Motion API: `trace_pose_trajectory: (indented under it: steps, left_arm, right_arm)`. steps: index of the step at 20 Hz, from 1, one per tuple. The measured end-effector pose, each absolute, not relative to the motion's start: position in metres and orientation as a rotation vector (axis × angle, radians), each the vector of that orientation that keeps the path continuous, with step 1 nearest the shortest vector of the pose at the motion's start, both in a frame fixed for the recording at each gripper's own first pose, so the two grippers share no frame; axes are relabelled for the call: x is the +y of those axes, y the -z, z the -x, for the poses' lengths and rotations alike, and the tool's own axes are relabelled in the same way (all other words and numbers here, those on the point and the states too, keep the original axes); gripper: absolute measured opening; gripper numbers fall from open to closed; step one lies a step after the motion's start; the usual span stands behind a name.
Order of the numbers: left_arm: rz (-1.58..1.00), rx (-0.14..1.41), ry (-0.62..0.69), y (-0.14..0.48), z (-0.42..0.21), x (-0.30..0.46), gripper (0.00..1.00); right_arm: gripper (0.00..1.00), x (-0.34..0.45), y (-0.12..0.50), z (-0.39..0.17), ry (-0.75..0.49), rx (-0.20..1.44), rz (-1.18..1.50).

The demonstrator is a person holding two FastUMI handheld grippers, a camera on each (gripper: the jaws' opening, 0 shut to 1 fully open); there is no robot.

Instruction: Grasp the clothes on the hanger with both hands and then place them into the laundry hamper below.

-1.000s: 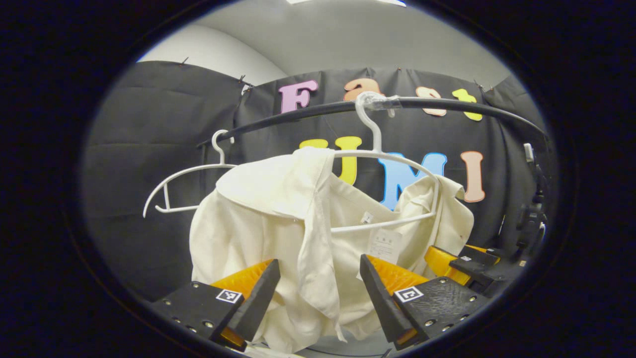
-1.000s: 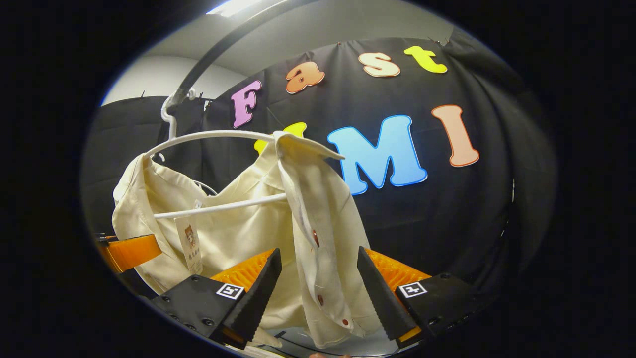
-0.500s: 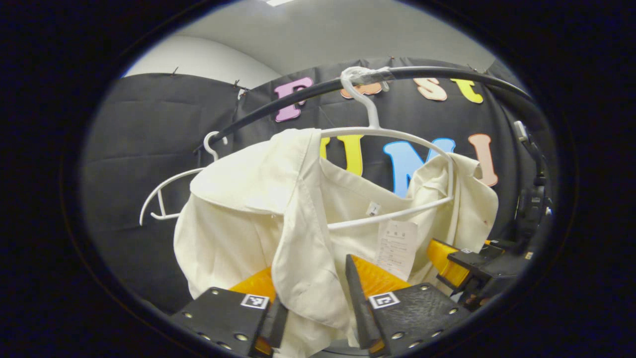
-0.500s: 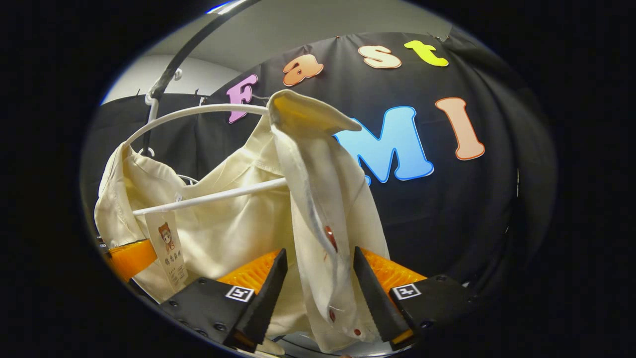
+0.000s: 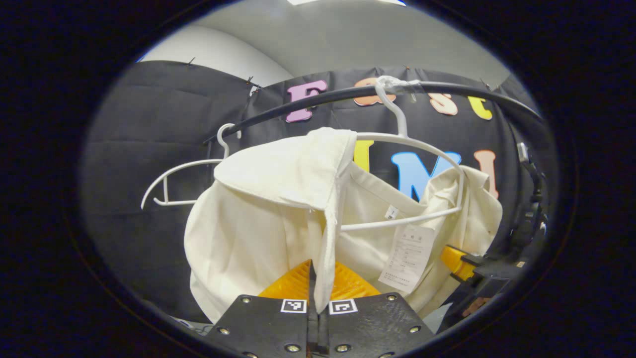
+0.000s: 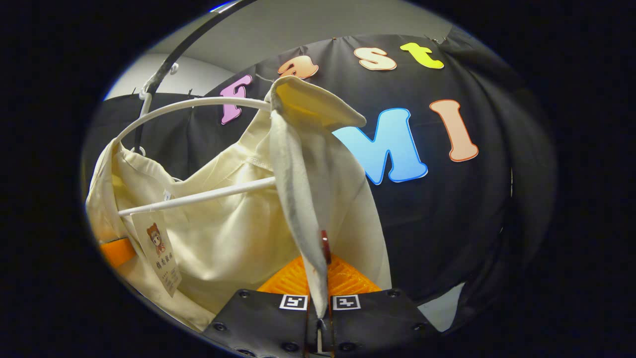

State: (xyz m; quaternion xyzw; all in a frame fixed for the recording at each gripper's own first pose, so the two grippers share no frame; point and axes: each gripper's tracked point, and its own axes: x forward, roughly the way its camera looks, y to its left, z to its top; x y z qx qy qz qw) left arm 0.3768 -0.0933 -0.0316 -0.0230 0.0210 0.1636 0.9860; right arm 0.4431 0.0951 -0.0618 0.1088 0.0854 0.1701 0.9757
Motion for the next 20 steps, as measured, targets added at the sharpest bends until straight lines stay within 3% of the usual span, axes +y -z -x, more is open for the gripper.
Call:
trace_pose_trajectory:
  steps: [14, 20]
  left_arm:
    - [0.019, -0.089, -0.293, -0.033, -0.325, -0.075, 0.01]
    - [0.006, -0.148, -0.311, -0.07, -0.299, -0.048, 0.01]
  right_arm:
    - [0.07, 0.044, 0.028, -0.442, -0.198, 0.095, -0.241]
    - [0.04, 0.028, 0.006, -0.437, -0.152, 0.043, -0.241]
